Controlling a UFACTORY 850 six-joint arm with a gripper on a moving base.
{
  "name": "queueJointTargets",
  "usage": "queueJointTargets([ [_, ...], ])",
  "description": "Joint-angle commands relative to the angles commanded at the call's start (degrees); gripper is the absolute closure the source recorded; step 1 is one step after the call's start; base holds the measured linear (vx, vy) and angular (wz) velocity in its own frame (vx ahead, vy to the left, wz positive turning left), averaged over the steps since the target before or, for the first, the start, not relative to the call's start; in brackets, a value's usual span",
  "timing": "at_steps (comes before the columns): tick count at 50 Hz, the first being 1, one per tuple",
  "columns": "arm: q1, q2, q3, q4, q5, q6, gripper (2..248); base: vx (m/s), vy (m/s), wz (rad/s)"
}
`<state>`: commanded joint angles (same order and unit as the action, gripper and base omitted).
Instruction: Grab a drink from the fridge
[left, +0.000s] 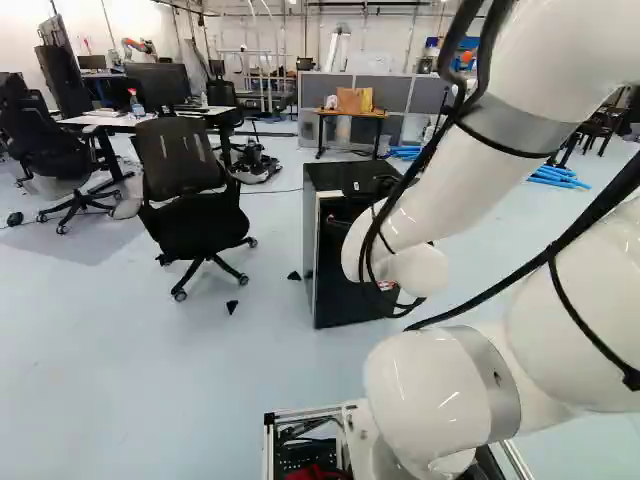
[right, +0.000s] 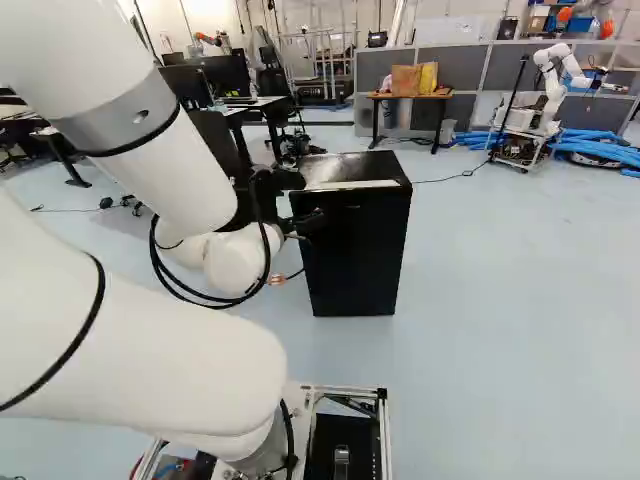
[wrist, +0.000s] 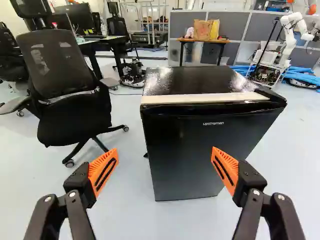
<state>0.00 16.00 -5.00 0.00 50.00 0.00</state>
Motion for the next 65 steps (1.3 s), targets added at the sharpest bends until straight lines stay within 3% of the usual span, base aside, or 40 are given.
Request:
queueJointTargets([
  [45, 0.4, -0.3, -0.3, 0.3, 0.0, 0.0, 3, 0.011, 0.000, -0.001],
  [65, 4.4, -1.5, -1.3, 10.0, 2.2, 0.0, 3, 0.000, 0.000, 0.000],
])
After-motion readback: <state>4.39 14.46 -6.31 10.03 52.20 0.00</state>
